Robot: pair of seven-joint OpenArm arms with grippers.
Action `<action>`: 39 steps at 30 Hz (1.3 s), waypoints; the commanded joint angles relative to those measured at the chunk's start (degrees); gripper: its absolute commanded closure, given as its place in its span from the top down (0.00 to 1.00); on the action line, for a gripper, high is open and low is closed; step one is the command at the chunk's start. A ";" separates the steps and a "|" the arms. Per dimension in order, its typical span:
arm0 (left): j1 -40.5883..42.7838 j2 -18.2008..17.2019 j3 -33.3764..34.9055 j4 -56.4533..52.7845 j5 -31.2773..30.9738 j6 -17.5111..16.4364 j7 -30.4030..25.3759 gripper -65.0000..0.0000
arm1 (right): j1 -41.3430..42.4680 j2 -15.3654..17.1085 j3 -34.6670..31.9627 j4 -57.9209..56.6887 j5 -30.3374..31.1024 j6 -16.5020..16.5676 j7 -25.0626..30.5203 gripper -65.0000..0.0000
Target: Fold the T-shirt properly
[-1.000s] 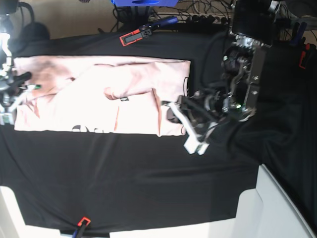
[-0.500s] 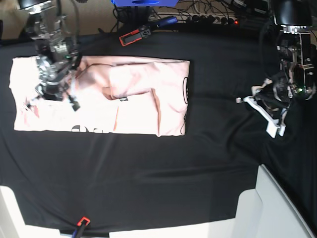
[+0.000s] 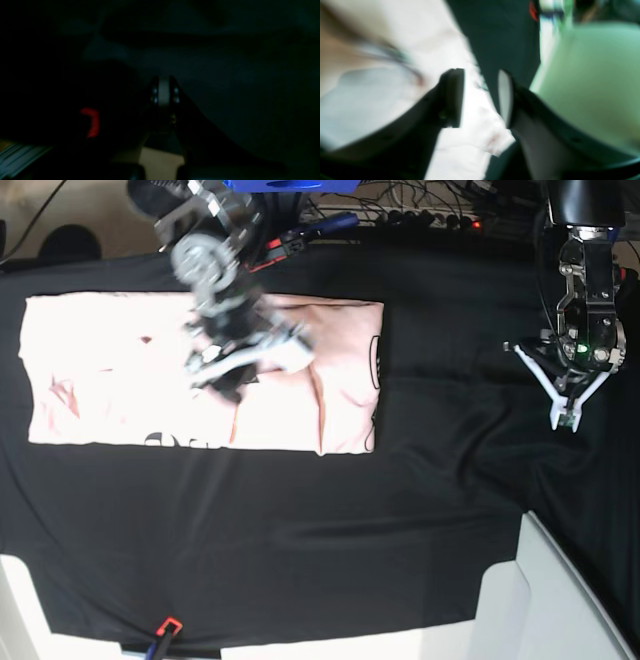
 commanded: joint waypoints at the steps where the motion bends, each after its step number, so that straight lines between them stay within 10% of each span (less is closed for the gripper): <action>1: -1.00 -1.23 -0.43 0.61 1.90 0.28 -0.26 0.00 | 0.41 -0.28 -1.30 1.59 -1.02 -1.10 -0.07 0.44; 12: -1.96 -1.23 -0.52 -1.68 11.13 0.28 -0.26 0.00 | 1.64 -0.37 -12.55 1.33 4.70 -1.10 -10.70 0.61; 22: -1.61 0.09 -0.52 -1.68 11.13 0.28 -0.26 0.00 | 5.33 -0.19 -7.28 1.24 11.55 10.50 -10.70 0.60; 39: -1.35 0.26 -0.52 -1.68 11.13 0.28 -0.26 0.00 | 13.68 -1.69 -7.10 -7.99 16.12 14.54 -10.70 0.48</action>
